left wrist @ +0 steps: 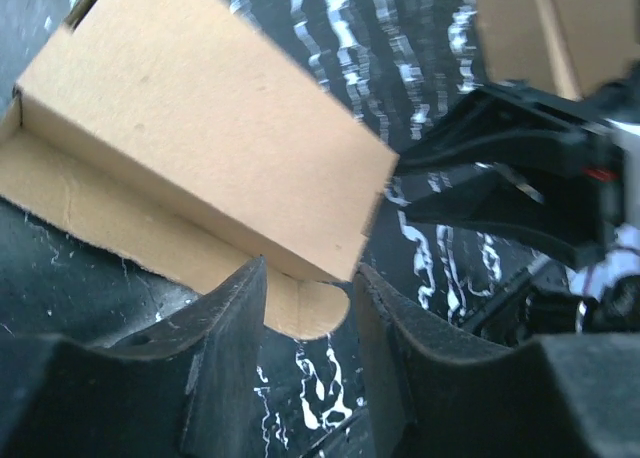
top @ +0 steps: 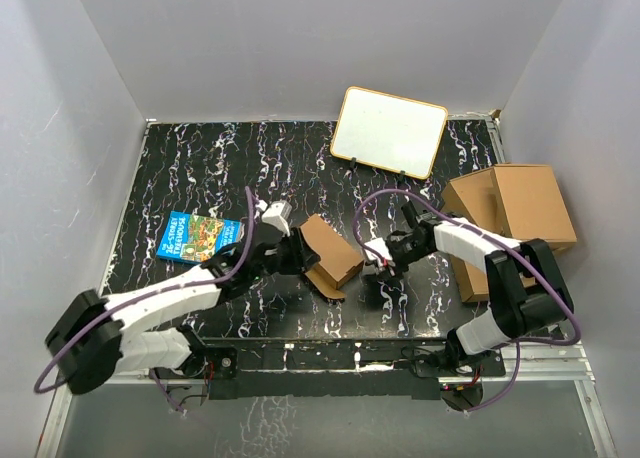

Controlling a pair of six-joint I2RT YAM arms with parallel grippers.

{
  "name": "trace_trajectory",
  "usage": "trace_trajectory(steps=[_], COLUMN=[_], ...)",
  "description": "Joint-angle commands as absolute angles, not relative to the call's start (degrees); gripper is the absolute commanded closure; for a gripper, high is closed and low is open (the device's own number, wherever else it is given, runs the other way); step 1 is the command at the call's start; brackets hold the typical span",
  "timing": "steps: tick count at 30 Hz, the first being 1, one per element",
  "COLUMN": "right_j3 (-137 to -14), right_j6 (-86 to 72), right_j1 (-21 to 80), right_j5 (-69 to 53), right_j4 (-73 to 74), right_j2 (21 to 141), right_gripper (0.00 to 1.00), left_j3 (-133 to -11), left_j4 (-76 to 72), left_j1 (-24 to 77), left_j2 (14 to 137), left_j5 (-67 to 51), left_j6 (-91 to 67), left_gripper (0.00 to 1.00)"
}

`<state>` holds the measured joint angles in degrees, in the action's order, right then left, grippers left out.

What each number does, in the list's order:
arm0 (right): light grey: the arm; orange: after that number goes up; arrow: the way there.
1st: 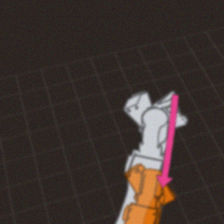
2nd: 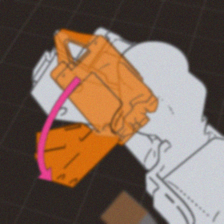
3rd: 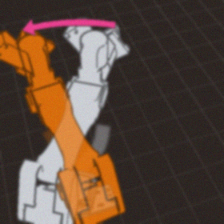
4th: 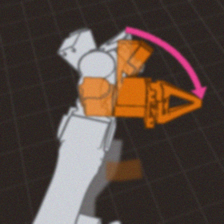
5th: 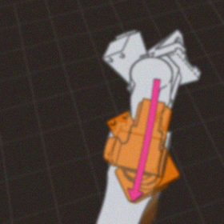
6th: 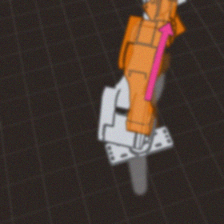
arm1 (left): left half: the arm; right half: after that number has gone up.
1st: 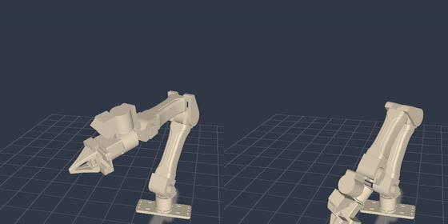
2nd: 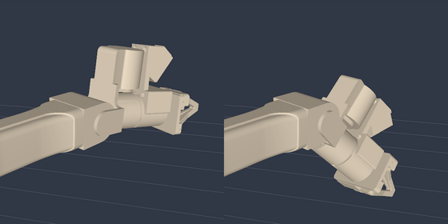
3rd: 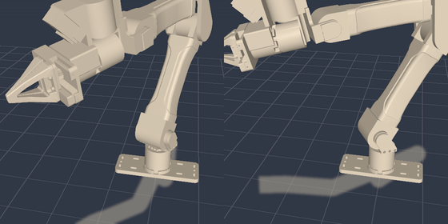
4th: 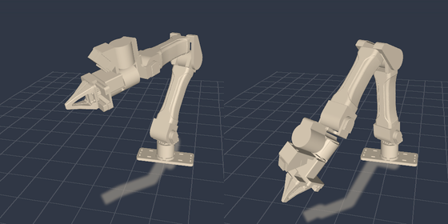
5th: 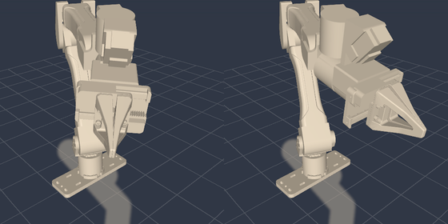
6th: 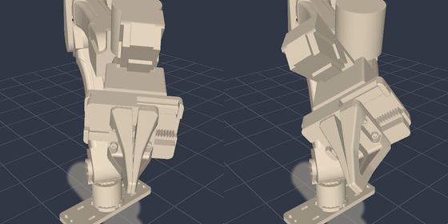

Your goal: Fold the paper box

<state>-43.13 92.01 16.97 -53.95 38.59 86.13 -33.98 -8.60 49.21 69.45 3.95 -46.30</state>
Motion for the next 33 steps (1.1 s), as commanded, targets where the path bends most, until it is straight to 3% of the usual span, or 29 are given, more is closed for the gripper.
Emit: trace_trajectory(steps=[1,5,8,13,17,23,33], right_j3=[-43.7,-44.7,-46.1,-46.5,-47.1,-49.6,-53.1], right_j6=[94.3,91.3,71.9,31.2,18.7,14.2,11.4], right_j1=[17.1,14.3,13.4,13.1,12.9,12.8,12.9], right_j5=[-54.1,-59.5,-65.7,-66.6,-65.6,-62.9,-61.6], right_j4=[39.3,40.0,33.0,11.2,6.3,7.3,11.6], right_j2=[81.6,78.0,77.3,80.4,84.6,89.9,96.9], right_gripper=[0.54,0.46,0.41,0.38,0.38,0.38,0.41], left_j3=[-30.4,-21.0,-14.5,-11.1,-15.0,-16.5,-20.7], left_j4=[-12.8,-25.4,-34.2,-41.6,-37.4,-42.5,-40.4], left_j1=[48.9,49.3,50.4,57.4,65.5,68.8,69.2], left_j2=[56.9,47.2,44.0,46.5,55.6,66.6,73.1], left_j5=[-2.8,-13.3,-18.1,-14.8,-7.2,-2.3,-0.5], left_j6=[-30.8,-16.8,-6.0,5.7,14.3,16.3,16.6], left_gripper=[0.57,0.52,0.5,0.48,0.46,0.49,0.5])
